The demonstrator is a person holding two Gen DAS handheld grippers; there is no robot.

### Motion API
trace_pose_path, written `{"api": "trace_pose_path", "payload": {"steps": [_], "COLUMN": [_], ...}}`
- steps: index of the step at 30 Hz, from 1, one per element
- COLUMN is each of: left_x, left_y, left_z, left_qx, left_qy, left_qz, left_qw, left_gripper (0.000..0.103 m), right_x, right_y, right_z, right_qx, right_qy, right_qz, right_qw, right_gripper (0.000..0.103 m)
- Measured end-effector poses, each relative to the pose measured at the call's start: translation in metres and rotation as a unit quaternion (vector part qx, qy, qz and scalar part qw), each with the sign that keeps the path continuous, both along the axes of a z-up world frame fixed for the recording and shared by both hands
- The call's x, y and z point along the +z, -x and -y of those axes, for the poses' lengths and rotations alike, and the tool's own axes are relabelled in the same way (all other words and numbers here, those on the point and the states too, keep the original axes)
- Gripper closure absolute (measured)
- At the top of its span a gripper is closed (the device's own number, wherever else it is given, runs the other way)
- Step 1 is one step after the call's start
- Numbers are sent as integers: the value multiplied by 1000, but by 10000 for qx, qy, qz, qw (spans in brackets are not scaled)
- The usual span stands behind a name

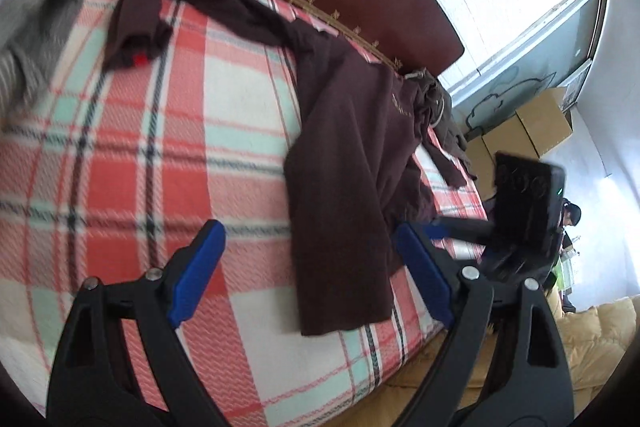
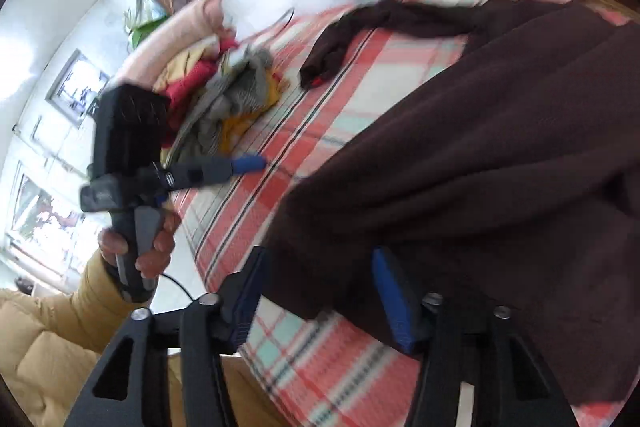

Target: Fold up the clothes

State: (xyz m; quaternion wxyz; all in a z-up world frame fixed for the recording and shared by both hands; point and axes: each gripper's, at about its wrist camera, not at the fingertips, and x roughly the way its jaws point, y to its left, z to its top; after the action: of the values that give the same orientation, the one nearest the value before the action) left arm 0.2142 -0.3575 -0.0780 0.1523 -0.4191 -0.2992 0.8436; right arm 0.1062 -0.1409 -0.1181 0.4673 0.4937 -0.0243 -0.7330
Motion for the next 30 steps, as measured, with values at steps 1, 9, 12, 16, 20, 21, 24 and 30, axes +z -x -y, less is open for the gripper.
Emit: {"api": "trace_pose_path", "payload": {"steps": [1, 9, 12, 16, 20, 21, 24, 30], "left_x": [-3, -16, -16, -15, -15, -12, 5, 37], "left_y": [-1, 3, 7, 14, 23, 22, 9, -20], "left_z": [-4, -37, -51, -64, -66, -65, -56, -55], "left_qx": [-55, -350, -375, -285, -234, -192, -172, -505], "left_qy": [-7, 199, 412, 605, 522, 474, 129, 210], "left_qz": [43, 184, 187, 223, 466, 439, 248, -59], "left_qw": [10000, 9990, 9983, 9975, 9973, 9977, 9995, 9985], "left_gripper": [14, 7, 7, 21, 73, 79, 83, 83], "right_x": [5, -9, -27, -36, -33, -28, 3, 57], "right_y": [2, 31, 32, 27, 29, 24, -2, -44], "right_z": [-23, -159, -165, -158, -168, -176, -200, -222], "right_qx": [-322, -2243, -2078, -1925, -1902, -1927, -1875, -1692], "right_qy": [15, -570, -312, -261, 69, 336, 928, 1419], "right_qz": [-139, -345, -61, -84, 76, 138, -36, -417], "right_qw": [9994, 9722, 9777, 9809, 9817, 9806, 9779, 9744], "right_gripper": [38, 20, 21, 58, 96, 97, 99, 99]}}
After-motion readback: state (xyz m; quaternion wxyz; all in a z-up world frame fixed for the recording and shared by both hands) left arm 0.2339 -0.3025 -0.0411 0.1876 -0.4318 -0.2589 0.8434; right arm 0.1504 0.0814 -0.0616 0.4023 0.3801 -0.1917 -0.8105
